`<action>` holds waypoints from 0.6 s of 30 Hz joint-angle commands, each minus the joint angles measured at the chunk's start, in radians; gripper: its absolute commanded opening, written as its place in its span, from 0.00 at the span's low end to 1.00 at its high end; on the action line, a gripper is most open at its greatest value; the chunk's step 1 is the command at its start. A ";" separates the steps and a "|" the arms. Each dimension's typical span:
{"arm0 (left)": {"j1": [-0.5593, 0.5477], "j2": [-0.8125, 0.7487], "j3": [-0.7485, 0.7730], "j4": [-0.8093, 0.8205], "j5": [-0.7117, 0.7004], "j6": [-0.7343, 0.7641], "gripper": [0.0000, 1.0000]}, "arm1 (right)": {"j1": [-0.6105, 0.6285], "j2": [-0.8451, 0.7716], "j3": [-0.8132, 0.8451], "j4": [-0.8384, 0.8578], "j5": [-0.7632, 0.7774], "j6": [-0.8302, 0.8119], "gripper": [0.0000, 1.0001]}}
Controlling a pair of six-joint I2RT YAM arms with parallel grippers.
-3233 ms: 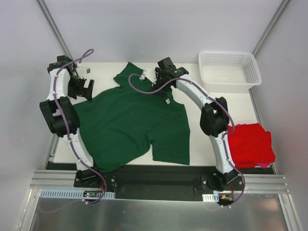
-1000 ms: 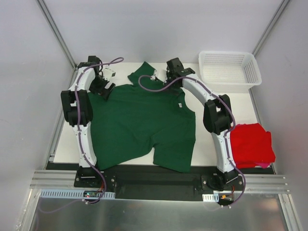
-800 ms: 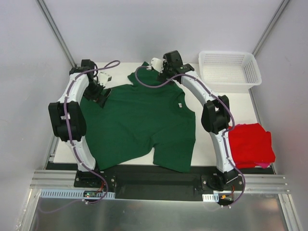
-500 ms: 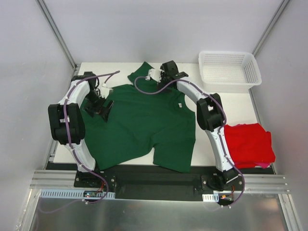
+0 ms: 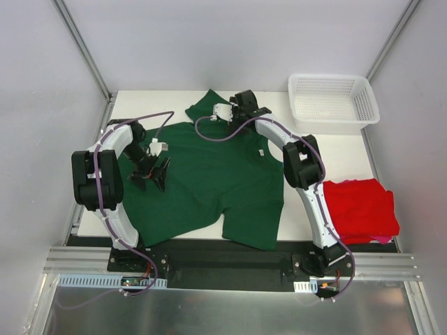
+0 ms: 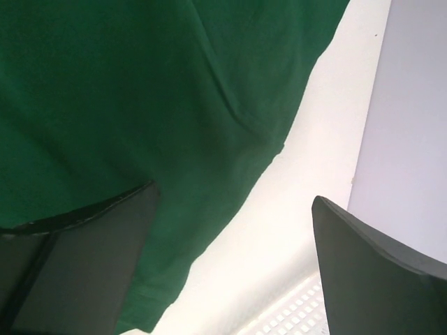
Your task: Fold and stack the t-shirts
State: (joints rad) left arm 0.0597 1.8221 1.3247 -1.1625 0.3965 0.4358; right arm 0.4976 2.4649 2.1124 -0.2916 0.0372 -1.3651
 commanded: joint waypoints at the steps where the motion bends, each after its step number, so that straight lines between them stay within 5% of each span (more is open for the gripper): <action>1: -0.001 -0.053 -0.051 -0.036 0.059 -0.017 0.99 | -0.008 -0.015 -0.022 0.037 -0.007 -0.042 0.96; 18: 0.034 0.052 -0.107 0.213 -0.208 -0.074 0.99 | -0.028 -0.017 -0.025 0.062 0.041 -0.080 0.96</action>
State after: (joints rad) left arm 0.0738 1.8614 1.2011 -0.9886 0.2974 0.3779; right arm 0.4885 2.4649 2.0712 -0.2424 0.0525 -1.4170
